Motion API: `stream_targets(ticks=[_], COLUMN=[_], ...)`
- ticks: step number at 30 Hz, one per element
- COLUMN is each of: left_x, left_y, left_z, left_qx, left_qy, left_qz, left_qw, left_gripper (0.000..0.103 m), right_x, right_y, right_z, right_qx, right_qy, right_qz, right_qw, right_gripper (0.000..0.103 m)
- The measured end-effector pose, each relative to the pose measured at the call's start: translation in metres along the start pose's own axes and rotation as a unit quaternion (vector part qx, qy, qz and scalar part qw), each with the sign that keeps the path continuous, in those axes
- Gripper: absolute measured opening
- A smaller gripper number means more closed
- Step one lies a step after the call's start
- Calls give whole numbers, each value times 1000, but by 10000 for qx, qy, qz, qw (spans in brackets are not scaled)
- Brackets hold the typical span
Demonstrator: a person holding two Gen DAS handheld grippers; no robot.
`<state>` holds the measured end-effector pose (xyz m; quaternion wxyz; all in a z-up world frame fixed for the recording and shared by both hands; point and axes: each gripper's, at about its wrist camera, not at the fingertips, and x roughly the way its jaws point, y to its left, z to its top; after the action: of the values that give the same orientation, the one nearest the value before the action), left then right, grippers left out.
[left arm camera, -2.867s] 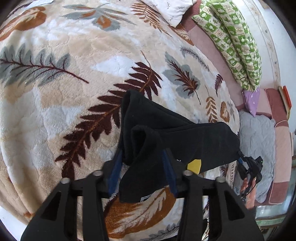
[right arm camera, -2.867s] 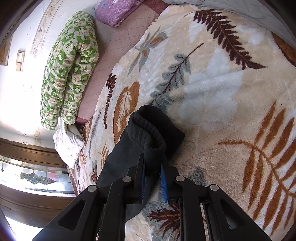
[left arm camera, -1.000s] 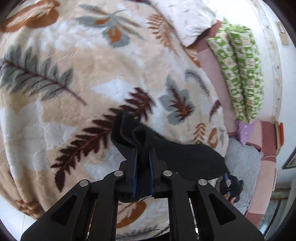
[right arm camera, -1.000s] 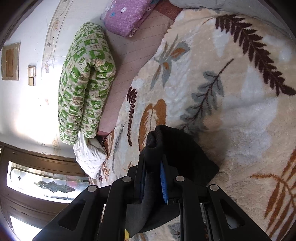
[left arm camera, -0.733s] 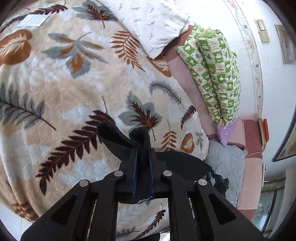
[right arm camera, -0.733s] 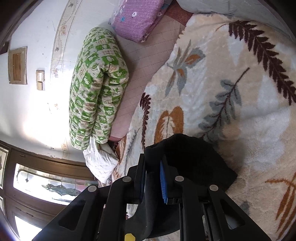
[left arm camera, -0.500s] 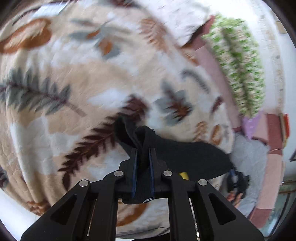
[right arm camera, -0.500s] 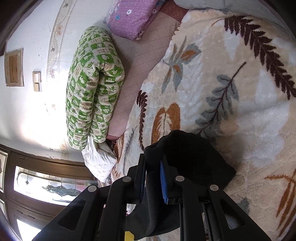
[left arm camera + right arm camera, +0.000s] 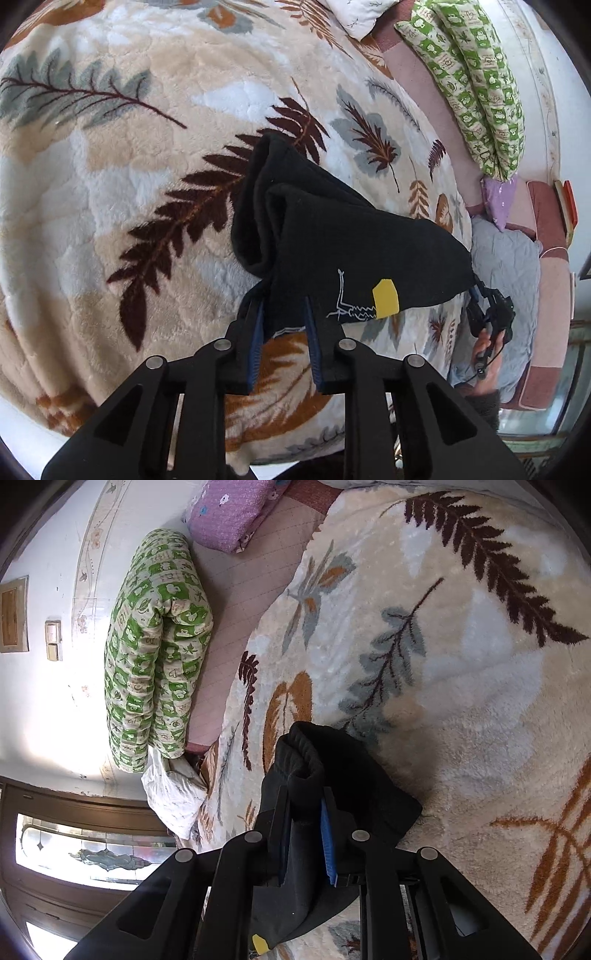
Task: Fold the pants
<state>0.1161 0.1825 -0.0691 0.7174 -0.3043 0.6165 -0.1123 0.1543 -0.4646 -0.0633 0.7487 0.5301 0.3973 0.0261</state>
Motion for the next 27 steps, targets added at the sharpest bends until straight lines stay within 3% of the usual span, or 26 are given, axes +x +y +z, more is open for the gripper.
stream_targets(ticks=[1,2,9,17,21,23,27], left_x=[0,-3,-53,-53,-57,-45,-3], left_y=[-3,-7,-47,-62,-59,-46,-1], left_z=[0,1,20,67,65,57,42], left_qx=[8,34,250,281,470,498,122], left_qy=[-35,-71,-742,-992,-1303,-1146,-522], left_qz=[-51,-148,-573,-166,-184,-96,333], left_qw=[10000,9999,9953,9945,9902,9921,9980], left_gripper=[6,3,2,2,2,2,2], right_x=[0,0,-4,1,-5,-6,3], right_y=[0,0,4,4,14,18,-5], right_z=[0,-1,-2,0,4,4,6], right_qx=[7,3,-82,-14,-79,-212,-117], right_qy=[-12,-21,-25,-95,-255,-288,-138], right_qz=[0,-10,-80,-91,319,381,35], right_qw=[10000,10000,9999,9999,9991,9986,9998], right_gripper=[17,17,17,17,17,17,17])
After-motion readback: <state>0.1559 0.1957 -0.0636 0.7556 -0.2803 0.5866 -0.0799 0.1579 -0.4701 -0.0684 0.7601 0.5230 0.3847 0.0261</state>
